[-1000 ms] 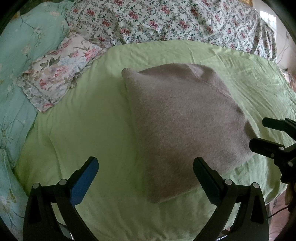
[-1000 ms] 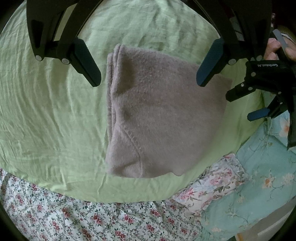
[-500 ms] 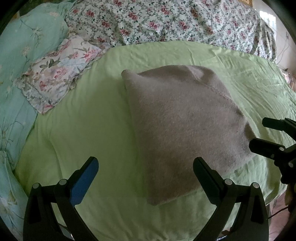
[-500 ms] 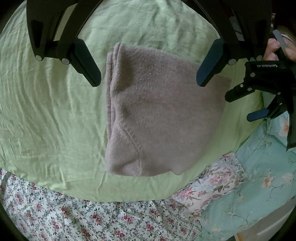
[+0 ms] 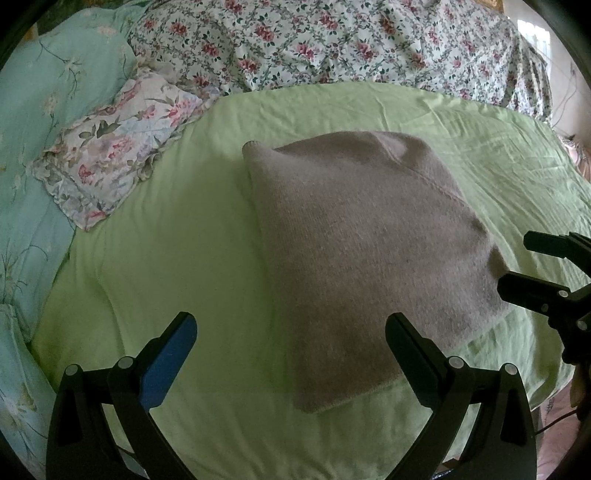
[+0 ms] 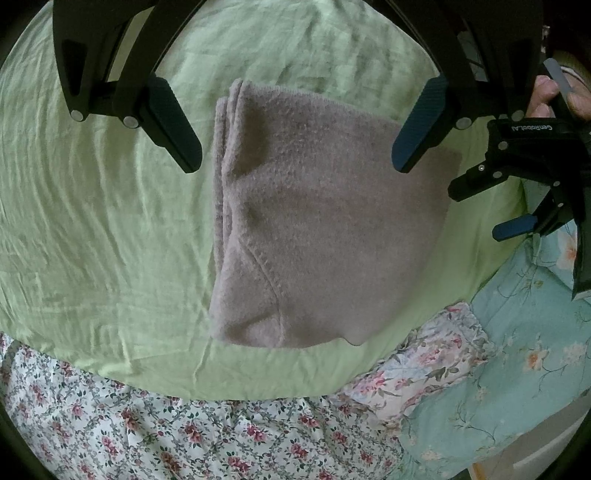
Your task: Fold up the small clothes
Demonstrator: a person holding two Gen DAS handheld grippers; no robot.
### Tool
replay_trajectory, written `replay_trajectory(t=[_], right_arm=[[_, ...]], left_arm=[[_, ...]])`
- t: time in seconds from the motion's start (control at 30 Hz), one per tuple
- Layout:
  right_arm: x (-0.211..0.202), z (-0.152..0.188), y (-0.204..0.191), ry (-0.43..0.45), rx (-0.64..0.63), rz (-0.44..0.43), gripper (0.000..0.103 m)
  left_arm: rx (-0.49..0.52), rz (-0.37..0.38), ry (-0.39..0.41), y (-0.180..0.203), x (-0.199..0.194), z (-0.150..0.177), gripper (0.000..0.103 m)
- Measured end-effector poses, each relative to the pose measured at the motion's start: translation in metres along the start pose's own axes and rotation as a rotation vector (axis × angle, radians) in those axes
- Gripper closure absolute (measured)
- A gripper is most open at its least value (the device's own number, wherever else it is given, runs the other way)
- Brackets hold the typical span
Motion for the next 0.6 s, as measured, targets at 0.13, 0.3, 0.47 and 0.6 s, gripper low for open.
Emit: replay_trajectory(t=[0.13, 0.3, 0.47, 0.6], right_arm=[[-0.0005, -0.0024, 0.0012, 0.001, -0.003, -0.001, 0.001], [-0.0003, -0.0029, 0.0012, 0.001, -0.003, -0.001, 0.001], [-0.0002, -0.0036, 0.0017, 0.002, -0.003, -0.003, 0.001], [0.0000, -0.0069, 0.0022, 0.006, -0.003, -0.002, 0.001]], left_arm=[[0.000, 0.000, 0.001, 0.0000, -0.0004, -0.0004, 0.001], [0.005, -0.001, 0.004, -0.0011, 0.0011, -0.0027, 0.001], [0.004, -0.001, 0.004, -0.0012, 0.0014, -0.0031, 0.001], [0.005, -0.002, 0.003, -0.0011, 0.0015, -0.0032, 0.001]])
Point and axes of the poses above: each gripper's, at about its wrist camera, not at the fingertips, and x roughly the way its jaws point, y to its right, z to its underside, the point moved 2 cm from there along x, roughly the way its jaws point, and after that the axes turned 13 degrees about -z, right-handed, at the moved point
